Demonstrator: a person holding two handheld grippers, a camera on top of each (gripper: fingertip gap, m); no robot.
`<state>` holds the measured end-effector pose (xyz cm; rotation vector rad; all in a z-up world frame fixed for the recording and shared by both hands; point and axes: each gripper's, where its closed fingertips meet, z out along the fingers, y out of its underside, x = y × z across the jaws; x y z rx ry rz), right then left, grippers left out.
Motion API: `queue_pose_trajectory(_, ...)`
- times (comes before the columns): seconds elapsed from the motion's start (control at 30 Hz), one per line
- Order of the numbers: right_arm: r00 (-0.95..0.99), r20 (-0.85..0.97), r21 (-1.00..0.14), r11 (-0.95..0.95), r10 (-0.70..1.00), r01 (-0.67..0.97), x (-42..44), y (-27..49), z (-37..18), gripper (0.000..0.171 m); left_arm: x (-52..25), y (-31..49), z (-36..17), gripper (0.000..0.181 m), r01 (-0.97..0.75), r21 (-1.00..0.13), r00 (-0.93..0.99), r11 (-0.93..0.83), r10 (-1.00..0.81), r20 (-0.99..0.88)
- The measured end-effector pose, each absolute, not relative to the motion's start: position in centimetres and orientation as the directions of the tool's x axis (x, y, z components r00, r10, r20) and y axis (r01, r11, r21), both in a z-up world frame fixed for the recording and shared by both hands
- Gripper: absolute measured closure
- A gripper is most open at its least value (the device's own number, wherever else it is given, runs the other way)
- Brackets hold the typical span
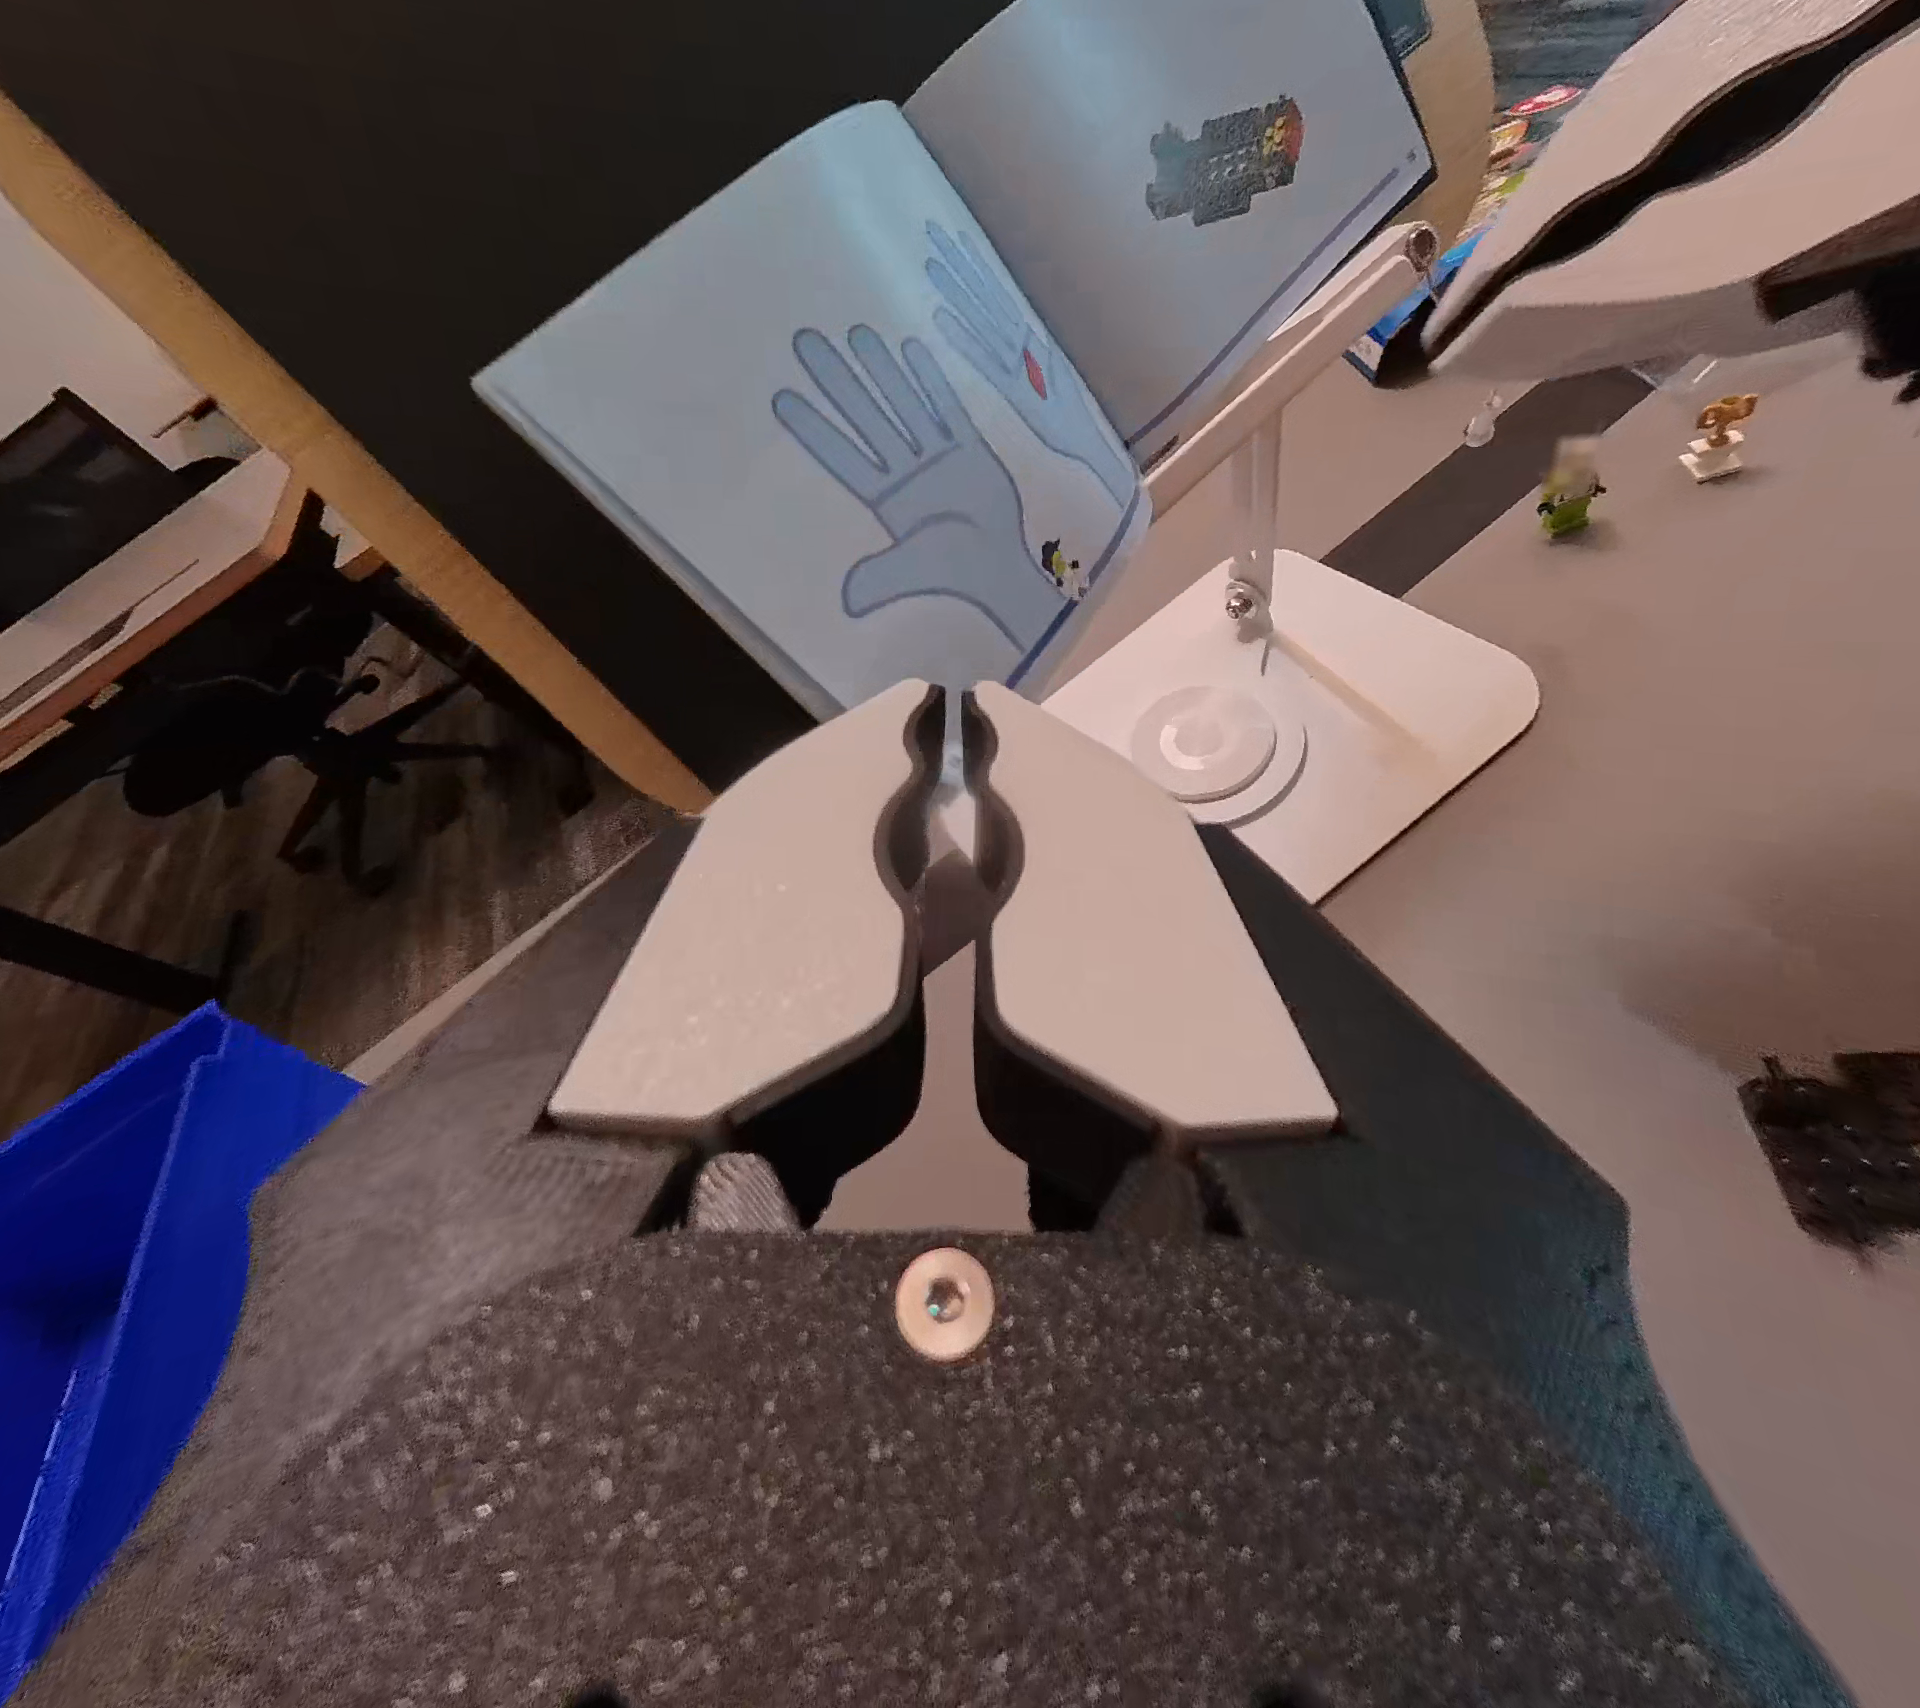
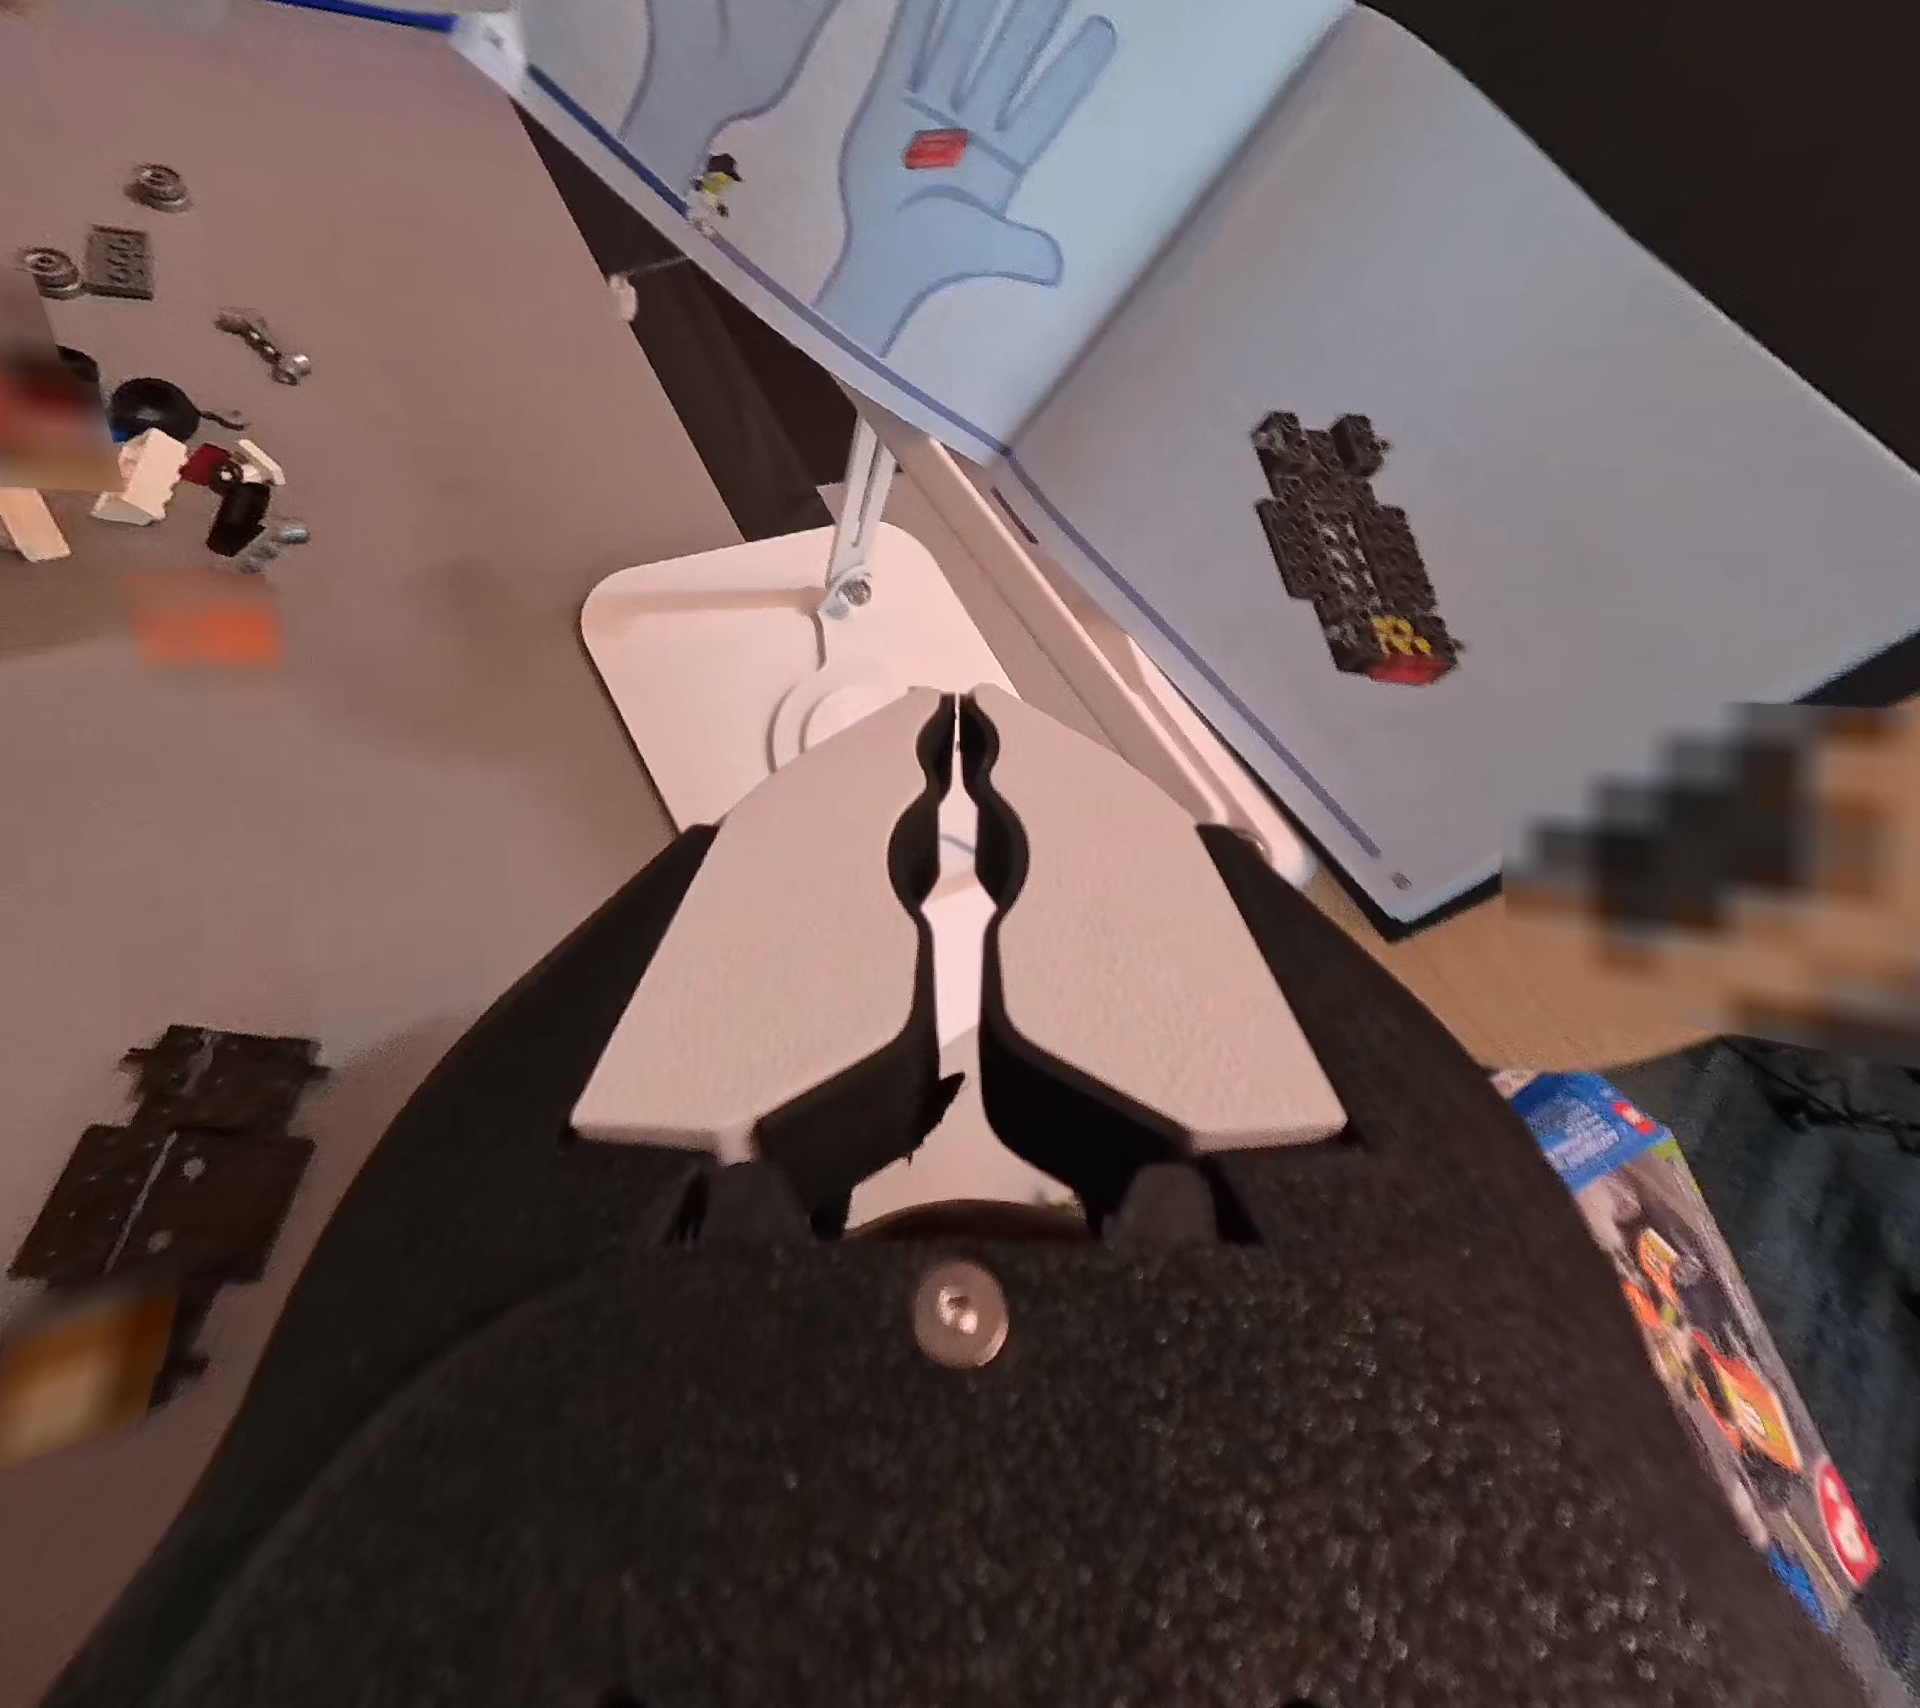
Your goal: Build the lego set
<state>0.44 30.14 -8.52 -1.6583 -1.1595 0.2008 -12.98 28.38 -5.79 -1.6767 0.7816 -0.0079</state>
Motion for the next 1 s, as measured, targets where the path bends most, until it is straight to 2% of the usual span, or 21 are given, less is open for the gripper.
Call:
queue_pose_trajectory(0.2, 0.512, 0.508, -0.781, 0.119, 0.692, 0.613, -4.5, 31.9, -7.6, 0.171, -12.2, 27.4, -6.3, 0.179, -0.434, -0.899, 0.786, -0.050, -0.509, -0.351)
queue_pose_trajectory(0.37, 0.554, 0.552, -0.730, 0.041, 0.624, 0.682, -7.9, 35.0, -8.2, 0.171, -11.8, 27.3, -7.8, 0.179, -0.377, -0.922, 0.802, -0.090, -0.529, -0.277)
queue_pose_trajectory(0.5, 0.638, 0.528, -0.759, -0.026, 0.561, 0.651, -8.5, 36.8, -6.7, 0.171, -12.0, 27.4, -8.5, 0.179, -0.327, -0.938, 0.810, -0.117, -0.546, -0.215)
queue_pose_trajectory(1.0, 0.596, 0.515, -0.769, 0.025, 0.616, 0.639, -8.1, 34.7, -6.5, 0.170, -12.7, 27.3, -9.1, 0.179, -0.297, -0.946, 0.820, -0.132, -0.544, -0.181)
